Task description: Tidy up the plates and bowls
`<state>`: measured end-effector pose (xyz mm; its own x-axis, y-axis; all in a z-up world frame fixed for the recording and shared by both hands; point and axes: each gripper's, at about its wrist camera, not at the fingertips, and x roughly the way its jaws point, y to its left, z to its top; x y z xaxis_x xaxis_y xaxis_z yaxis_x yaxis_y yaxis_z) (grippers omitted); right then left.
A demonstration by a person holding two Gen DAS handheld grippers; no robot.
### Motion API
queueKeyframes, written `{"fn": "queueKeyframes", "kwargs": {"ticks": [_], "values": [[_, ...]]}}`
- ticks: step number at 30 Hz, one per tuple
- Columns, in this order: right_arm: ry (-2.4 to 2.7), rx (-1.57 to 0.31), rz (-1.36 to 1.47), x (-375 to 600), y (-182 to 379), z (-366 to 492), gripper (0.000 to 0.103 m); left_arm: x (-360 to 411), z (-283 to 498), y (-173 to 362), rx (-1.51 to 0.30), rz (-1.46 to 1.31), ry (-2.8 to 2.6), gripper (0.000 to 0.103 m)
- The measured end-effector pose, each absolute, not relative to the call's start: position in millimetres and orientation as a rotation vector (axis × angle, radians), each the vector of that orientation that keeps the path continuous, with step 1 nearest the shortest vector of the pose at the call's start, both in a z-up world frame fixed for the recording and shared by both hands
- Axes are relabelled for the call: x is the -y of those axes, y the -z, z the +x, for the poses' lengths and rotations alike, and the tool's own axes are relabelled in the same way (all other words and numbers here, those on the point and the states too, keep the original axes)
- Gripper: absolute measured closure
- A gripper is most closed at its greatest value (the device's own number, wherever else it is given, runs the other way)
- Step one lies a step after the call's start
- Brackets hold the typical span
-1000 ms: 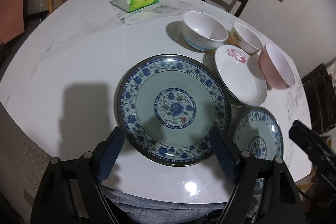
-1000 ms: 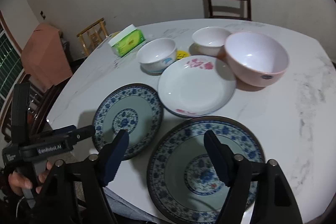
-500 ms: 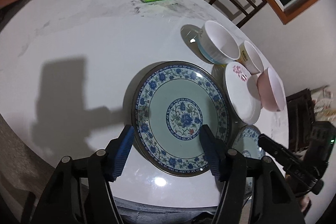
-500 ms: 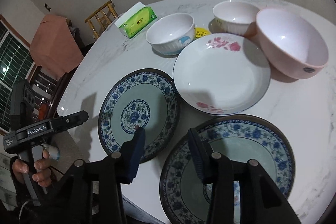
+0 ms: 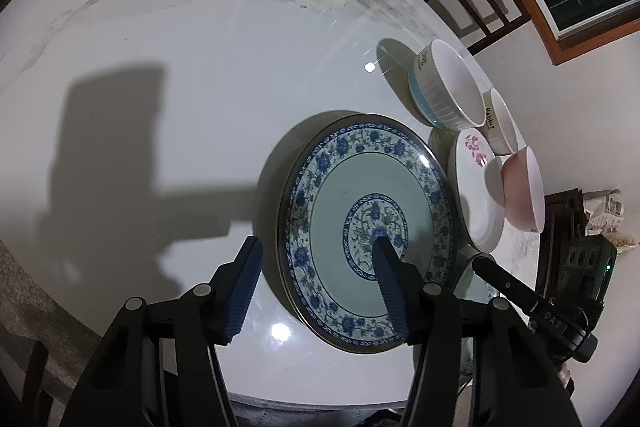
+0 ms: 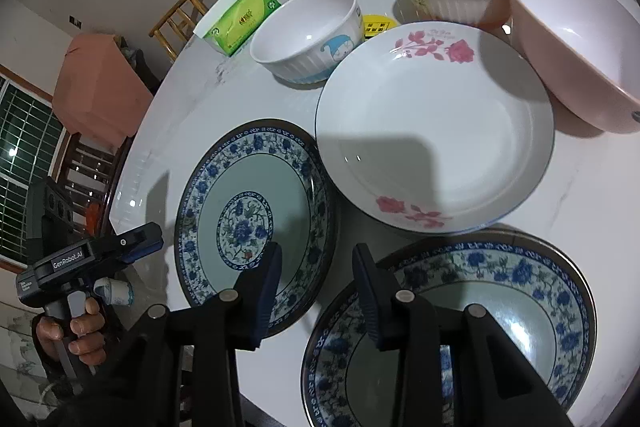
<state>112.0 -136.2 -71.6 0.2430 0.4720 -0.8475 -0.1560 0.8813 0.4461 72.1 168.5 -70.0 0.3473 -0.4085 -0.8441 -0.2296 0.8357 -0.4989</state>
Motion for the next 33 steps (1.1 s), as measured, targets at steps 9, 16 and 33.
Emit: {"fn": "queueKeyframes", "kwargs": {"ticks": [9, 16, 33], "values": [[-0.422, -1.288, 0.269, 128.1, 84.9, 127.3, 0.071, -172.8, 79.0, 79.7, -1.250, -0.583, 0.138, 0.061], [-0.428, -1.305, 0.268, 126.5, 95.9, 134.5, 0.079, -172.1, 83.2, 84.2, -1.258, -0.557, 0.151, 0.067], [-0.462, -1.298, 0.244, 117.9, 105.9, 142.7, 0.089, -170.4, 90.2, 97.6, -1.282, -0.514, 0.176, 0.093]]}}
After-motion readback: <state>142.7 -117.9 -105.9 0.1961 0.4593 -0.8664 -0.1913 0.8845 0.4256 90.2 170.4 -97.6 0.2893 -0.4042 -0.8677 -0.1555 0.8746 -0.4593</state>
